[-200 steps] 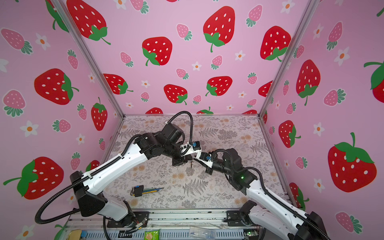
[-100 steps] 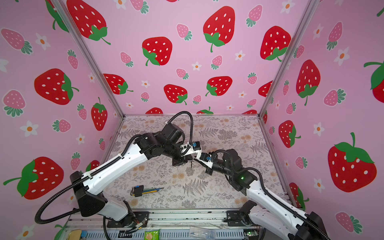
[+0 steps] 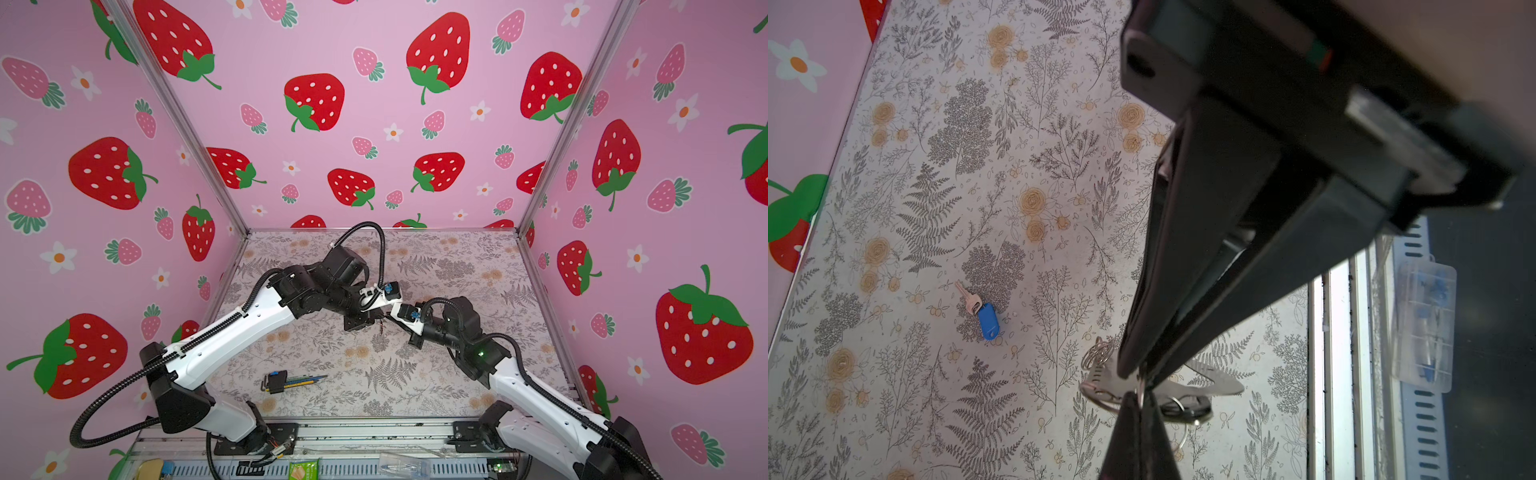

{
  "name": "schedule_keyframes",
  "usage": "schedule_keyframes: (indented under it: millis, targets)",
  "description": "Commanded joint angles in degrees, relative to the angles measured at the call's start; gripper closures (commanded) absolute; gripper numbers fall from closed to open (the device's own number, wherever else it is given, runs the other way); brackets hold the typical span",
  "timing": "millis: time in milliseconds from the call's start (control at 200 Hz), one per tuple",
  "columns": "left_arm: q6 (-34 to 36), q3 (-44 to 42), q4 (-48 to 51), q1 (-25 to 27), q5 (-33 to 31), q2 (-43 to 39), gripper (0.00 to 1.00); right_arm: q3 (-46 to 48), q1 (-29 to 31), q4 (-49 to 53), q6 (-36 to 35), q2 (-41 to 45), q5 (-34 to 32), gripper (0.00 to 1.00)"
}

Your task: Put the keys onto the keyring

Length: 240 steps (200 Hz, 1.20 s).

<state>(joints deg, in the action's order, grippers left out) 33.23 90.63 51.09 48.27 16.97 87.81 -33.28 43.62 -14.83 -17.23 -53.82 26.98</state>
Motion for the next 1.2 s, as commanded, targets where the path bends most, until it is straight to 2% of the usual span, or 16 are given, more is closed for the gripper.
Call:
schedule_keyframes:
  millis: [0, 215, 330, 345, 380, 410, 520, 585, 635, 680, 735, 875, 895, 955, 1066, 1196]
  targets:
    - [3.0, 0.7, -0.4, 1.7, 3.9, -1.7, 1.00, -1.2, 0.0, 0.4, 1.4, -1.0, -1.8, 0.91]
    - [3.0, 0.2, -0.7, 1.7, 3.5, -1.6, 1.00, -0.4, -0.1, -0.7, 1.5, 0.2, -1.6, 0.97]
    - [1.2, -0.9, -3.1, 1.7, 1.1, -1.9, 1.00, 0.3, 0.0, -1.9, 2.5, 0.9, -1.9, 1.00]
    - [0.6, -1.3, -3.9, 1.7, 0.3, -2.1, 0.96, 0.4, -0.1, -2.1, 2.7, 0.9, -1.9, 1.00]
    - [-0.9, -2.4, -5.9, 1.7, -1.8, -2.6, 0.72, 0.6, -0.1, -2.4, 3.0, 1.0, -1.9, 1.00]
    - [-2.2, -3.4, -8.0, 1.7, -3.7, -3.2, 0.58, 0.8, 0.0, -2.8, 3.4, 0.9, -2.1, 1.00]
    - [-4.5, -7.7, -14.1, 0.5, -3.7, -6.5, 0.45, 1.8, -0.1, -4.3, 5.2, 1.2, -2.4, 1.00]
    - [-10.1, -11.0, -19.7, -1.8, -3.2, -8.8, 0.40, 2.7, -0.2, -6.5, 6.3, 1.3, -2.1, 1.00]
    - [-15.7, -13.3, -24.2, -4.0, -3.3, -10.5, 0.41, 3.2, -0.2, -8.0, 6.9, 1.3, -2.0, 1.00]
    - [-19.1, -14.9, -26.8, -5.8, -3.2, -11.8, 0.47, 3.2, -0.3, -8.6, 7.1, 1.2, -1.9, 1.00]
    - [-22.0, -16.8, -29.4, -6.8, -5.5, -13.1, 0.45, 3.0, -0.3, -8.9, 7.3, 1.2, -1.7, 1.00]
    - [-22.6, -21.7, -32.4, -7.1, -8.7, -15.7, 0.43, 2.6, -0.6, -11.1, 8.7, 0.1, -1.0, 1.00]
    - [-23.3, -22.1, -32.4, -7.2, -8.7, -15.8, 0.45, 2.6, -0.6, -11.5, 9.0, -0.2, -0.9, 1.00]
    - [-24.2, -23.1, -31.5, -7.7, -8.6, -15.8, 0.62, 2.3, -0.8, -12.8, 10.0, -0.6, -0.4, 1.00]
    - [-26.4, -26.7, -33.1, -7.8, -8.3, -16.2, 0.70, 1.4, -1.0, -13.8, 11.4, -2.1, 0.5, 1.00]
    - [-24.9, -32.6, -38.9, -7.8, -4.9, -19.2, 0.71, 1.1, -1.1, -15.5, 12.9, -2.7, 1.2, 1.00]
